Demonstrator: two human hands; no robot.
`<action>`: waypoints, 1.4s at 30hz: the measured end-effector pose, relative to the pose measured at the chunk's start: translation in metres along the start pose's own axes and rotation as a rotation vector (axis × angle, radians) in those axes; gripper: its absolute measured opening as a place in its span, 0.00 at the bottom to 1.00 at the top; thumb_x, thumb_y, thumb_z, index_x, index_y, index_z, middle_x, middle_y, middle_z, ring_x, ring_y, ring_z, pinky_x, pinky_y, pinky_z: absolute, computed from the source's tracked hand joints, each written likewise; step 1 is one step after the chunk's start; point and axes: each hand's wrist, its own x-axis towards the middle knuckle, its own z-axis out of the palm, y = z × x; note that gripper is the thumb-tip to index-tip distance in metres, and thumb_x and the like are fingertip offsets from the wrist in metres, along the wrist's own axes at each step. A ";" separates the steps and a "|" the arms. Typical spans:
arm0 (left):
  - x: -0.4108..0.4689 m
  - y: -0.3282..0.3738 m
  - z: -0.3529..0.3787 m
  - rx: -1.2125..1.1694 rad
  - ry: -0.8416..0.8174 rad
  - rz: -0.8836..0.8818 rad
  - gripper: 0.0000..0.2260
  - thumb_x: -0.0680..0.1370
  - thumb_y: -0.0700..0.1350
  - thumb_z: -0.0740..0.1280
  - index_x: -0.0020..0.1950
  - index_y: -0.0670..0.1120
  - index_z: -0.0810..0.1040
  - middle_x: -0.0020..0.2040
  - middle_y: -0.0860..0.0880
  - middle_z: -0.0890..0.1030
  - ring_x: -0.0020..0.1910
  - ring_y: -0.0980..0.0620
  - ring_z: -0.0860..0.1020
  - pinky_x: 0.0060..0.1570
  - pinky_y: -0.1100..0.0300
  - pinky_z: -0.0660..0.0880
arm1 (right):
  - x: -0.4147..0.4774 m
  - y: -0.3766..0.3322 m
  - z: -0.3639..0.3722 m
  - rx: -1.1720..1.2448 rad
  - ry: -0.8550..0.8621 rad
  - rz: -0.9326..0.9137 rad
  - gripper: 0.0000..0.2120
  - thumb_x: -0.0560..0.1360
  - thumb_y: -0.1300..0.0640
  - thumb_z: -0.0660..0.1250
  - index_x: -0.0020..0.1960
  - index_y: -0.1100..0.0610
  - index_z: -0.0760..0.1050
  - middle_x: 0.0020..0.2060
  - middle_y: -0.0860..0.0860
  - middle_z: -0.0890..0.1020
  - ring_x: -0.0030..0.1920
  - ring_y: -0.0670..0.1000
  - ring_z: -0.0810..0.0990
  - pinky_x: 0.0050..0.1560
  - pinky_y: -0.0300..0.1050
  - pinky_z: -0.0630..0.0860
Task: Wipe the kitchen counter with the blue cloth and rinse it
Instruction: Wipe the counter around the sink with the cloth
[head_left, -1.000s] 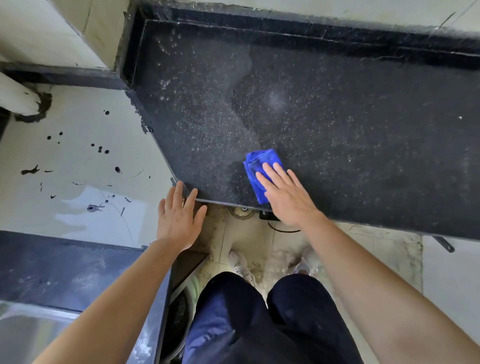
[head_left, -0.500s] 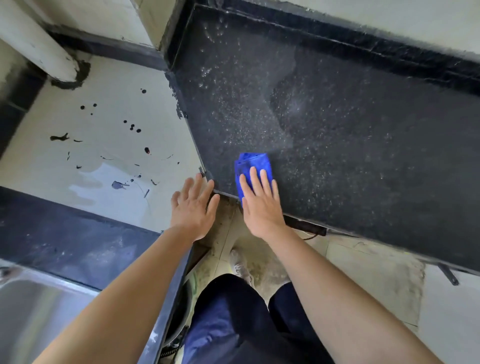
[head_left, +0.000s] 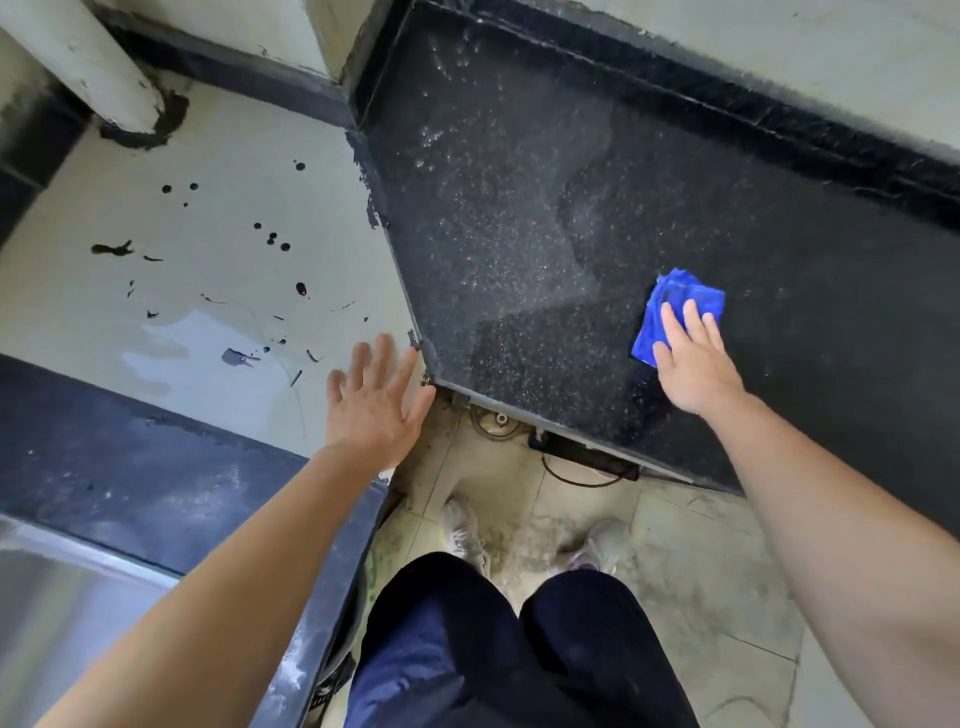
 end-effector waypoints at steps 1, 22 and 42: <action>0.000 -0.002 0.002 0.005 0.001 -0.001 0.29 0.80 0.66 0.39 0.80 0.59 0.43 0.81 0.51 0.37 0.79 0.46 0.37 0.77 0.42 0.41 | 0.009 -0.003 0.001 0.014 0.003 0.024 0.26 0.85 0.49 0.44 0.82 0.51 0.45 0.81 0.51 0.42 0.80 0.57 0.41 0.79 0.55 0.49; 0.003 -0.010 -0.005 0.019 -0.091 0.049 0.32 0.78 0.71 0.41 0.79 0.61 0.37 0.78 0.52 0.29 0.78 0.47 0.31 0.76 0.43 0.39 | 0.028 -0.050 -0.006 -0.068 0.068 -0.110 0.28 0.84 0.42 0.46 0.81 0.45 0.42 0.81 0.49 0.41 0.80 0.55 0.40 0.79 0.57 0.44; 0.006 0.012 -0.038 -0.019 -0.108 -0.072 0.30 0.79 0.70 0.45 0.79 0.61 0.55 0.82 0.53 0.45 0.80 0.47 0.46 0.76 0.44 0.51 | 0.051 -0.116 -0.009 -0.347 0.160 -0.799 0.26 0.82 0.49 0.58 0.79 0.45 0.59 0.80 0.54 0.58 0.79 0.62 0.54 0.74 0.62 0.55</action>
